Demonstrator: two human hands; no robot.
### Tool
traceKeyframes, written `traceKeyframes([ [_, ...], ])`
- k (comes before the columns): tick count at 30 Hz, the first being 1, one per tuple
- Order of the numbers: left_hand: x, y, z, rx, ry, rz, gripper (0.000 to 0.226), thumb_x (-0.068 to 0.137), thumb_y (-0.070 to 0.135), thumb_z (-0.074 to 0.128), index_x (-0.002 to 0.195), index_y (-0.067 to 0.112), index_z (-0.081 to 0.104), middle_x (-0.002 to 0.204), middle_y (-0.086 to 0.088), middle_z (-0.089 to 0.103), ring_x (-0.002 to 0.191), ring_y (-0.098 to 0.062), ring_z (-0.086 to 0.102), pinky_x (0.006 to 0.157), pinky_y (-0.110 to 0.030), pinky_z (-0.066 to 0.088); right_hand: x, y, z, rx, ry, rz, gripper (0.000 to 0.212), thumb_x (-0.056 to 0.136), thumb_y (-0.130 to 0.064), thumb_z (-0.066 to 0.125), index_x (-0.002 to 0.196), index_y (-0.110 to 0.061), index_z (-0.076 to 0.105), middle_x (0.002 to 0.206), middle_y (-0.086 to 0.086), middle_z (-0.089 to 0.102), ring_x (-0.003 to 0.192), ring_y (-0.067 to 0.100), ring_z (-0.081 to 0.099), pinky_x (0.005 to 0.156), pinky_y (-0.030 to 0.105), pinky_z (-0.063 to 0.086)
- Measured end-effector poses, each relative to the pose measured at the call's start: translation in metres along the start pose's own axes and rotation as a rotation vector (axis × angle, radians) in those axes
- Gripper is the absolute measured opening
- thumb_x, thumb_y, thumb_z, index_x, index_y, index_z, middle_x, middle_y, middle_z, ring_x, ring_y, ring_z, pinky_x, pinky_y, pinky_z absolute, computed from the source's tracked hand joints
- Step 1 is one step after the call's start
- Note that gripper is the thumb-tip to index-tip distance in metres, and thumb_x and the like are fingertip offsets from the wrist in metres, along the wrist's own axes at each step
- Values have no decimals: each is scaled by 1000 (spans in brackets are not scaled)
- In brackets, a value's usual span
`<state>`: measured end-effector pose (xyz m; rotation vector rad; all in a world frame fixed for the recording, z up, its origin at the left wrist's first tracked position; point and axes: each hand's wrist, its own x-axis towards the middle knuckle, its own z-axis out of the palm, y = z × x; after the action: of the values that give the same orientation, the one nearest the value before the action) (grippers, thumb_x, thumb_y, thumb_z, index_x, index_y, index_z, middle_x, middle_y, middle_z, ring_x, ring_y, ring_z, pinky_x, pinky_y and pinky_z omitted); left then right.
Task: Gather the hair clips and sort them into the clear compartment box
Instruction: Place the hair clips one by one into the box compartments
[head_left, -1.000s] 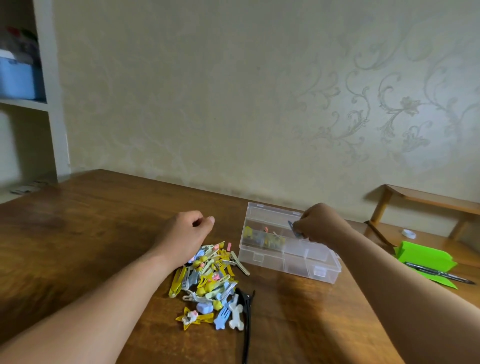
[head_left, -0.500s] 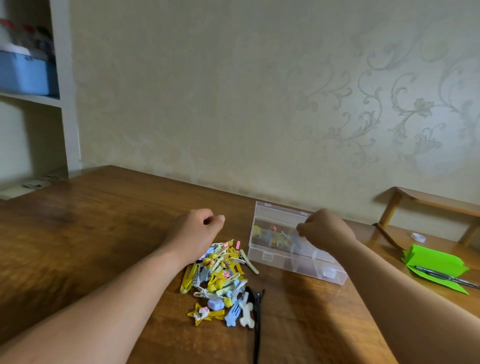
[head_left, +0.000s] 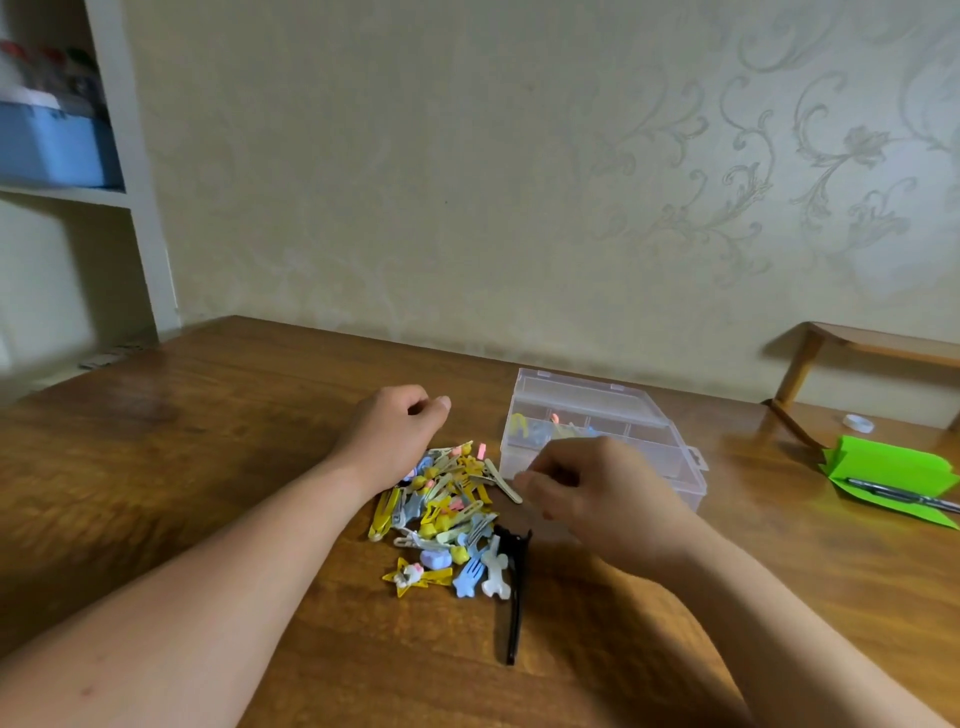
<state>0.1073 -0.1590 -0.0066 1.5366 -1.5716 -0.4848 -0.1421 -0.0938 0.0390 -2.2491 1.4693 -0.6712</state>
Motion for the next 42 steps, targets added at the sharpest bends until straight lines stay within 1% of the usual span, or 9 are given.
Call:
traceKeyframes([
  [5,-1,2,0,18,1,-10,51,107,50,55,97,3,72,95,-22,73,91,-40,68,71,-39,44,1,1,13,-129,-39,-30,19,104,-44,59,114,-36,73,100,-15,75,85,4,69,75,27,62],
  [9,-2,4,-1,23,-14,-7,55,103,56,53,98,5,72,102,-20,75,95,-40,70,84,-56,58,6,2,19,-207,9,-30,24,107,-32,55,125,-34,72,112,-11,75,92,7,69,74,21,57],
  [11,-2,4,-1,27,-26,-10,53,103,57,53,98,8,72,101,-17,76,95,-37,70,88,-57,58,8,1,21,-254,45,-32,26,108,-32,53,127,-34,72,114,-9,76,94,11,70,77,25,59],
  [14,0,5,0,27,-55,2,33,107,49,56,99,22,74,99,1,75,97,-18,69,86,-42,56,11,0,26,-340,59,-47,29,109,-32,49,124,-32,75,110,-7,77,92,13,71,79,29,62],
  [17,-1,7,1,21,-82,21,23,108,45,57,102,30,73,104,14,73,102,-5,65,84,-30,51,14,1,32,-417,37,-51,32,110,-32,46,110,-29,78,93,-7,74,82,13,69,70,28,59],
  [24,-1,5,1,29,-86,8,28,108,47,57,97,29,75,98,8,75,98,-10,68,93,-40,57,10,0,21,-457,2,-11,30,106,-28,51,120,-32,77,108,-8,76,91,13,70,78,29,61],
  [35,1,4,2,41,-80,14,29,108,49,56,96,30,75,96,9,75,97,-10,68,90,-39,56,19,-17,29,-556,-11,-58,19,107,-28,52,109,-23,70,95,-2,69,84,18,68,76,35,62],
  [39,1,5,2,35,-85,33,30,108,47,56,95,28,74,95,5,76,95,-13,70,89,-40,57,10,-14,19,-442,6,-20,17,103,-36,58,109,-27,71,98,-7,72,83,12,68,71,27,59],
  [42,0,6,1,34,-69,67,23,108,45,57,100,32,73,101,14,74,100,-7,67,91,-37,57,11,-2,-2,-267,119,58,15,100,-40,60,98,-29,71,90,-8,74,76,9,68,71,32,60],
])
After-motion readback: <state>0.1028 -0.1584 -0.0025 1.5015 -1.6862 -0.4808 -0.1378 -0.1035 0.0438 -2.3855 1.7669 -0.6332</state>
